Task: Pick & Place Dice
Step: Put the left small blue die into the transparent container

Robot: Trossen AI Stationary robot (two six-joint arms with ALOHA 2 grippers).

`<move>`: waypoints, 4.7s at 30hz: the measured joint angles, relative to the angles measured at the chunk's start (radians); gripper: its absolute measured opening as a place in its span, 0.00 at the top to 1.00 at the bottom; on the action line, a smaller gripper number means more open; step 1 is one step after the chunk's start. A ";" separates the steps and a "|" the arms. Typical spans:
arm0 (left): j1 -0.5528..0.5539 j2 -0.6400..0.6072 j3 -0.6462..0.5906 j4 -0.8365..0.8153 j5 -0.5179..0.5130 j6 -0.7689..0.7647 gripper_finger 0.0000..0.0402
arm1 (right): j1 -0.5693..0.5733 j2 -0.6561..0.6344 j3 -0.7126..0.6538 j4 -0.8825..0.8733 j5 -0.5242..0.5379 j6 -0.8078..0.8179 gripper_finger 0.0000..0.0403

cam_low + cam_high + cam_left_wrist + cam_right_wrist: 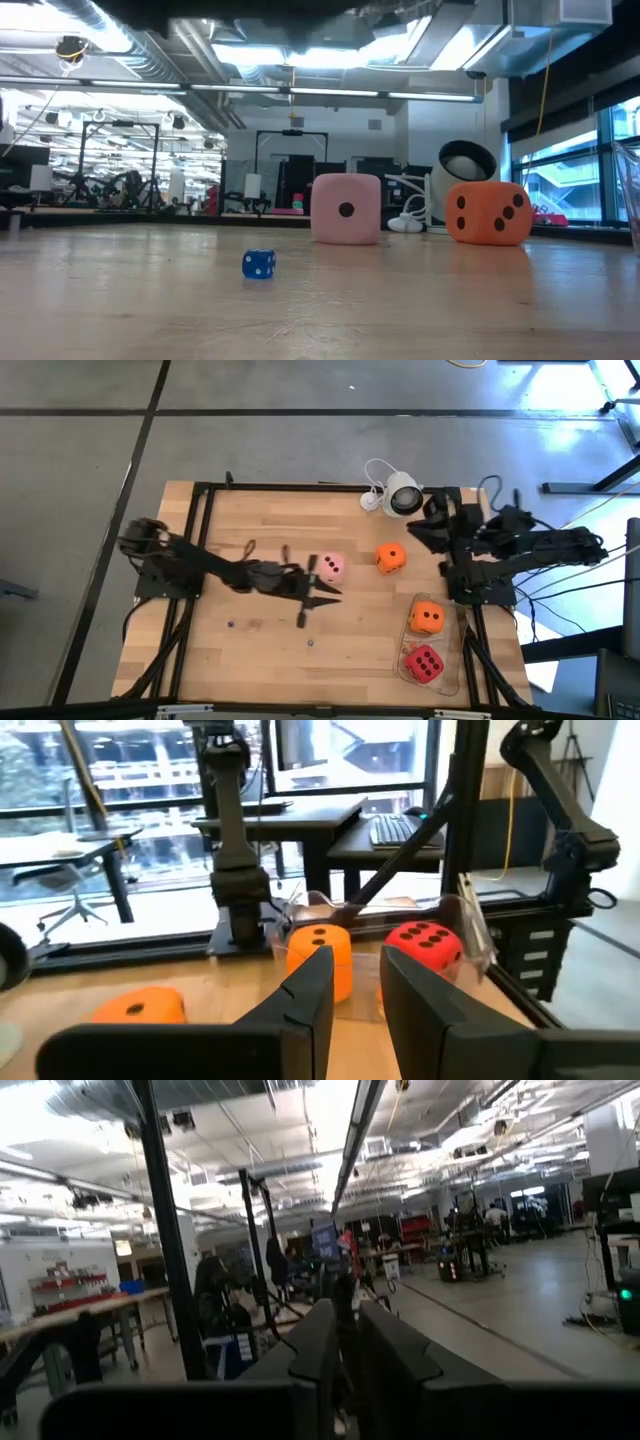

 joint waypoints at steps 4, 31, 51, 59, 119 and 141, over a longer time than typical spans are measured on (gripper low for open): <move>-0.063 -0.138 -0.111 -0.016 -0.083 -0.009 0.80 | 0.000 0.075 0.000 0.002 0.000 -0.004 0.86; -0.381 -0.800 -0.203 -1.310 -0.160 -1.064 0.81 | 0.051 0.546 0.000 0.130 -0.053 0.007 0.86; -0.665 -0.377 0.054 -1.677 -0.186 -1.503 0.81 | 0.051 0.554 0.000 0.143 -0.052 -0.020 0.86; -0.709 -0.161 0.153 -1.794 -0.181 -1.384 0.81 | 0.051 0.554 0.000 0.142 -0.052 -0.077 0.86; -0.712 -0.395 -0.176 -1.481 -0.236 -1.154 0.62 | 0.051 0.553 0.000 0.148 -0.053 -0.073 0.86; -0.712 -0.141 -0.172 -1.422 -0.217 -1.144 0.64 | 0.051 0.553 0.000 0.148 -0.053 -0.073 0.86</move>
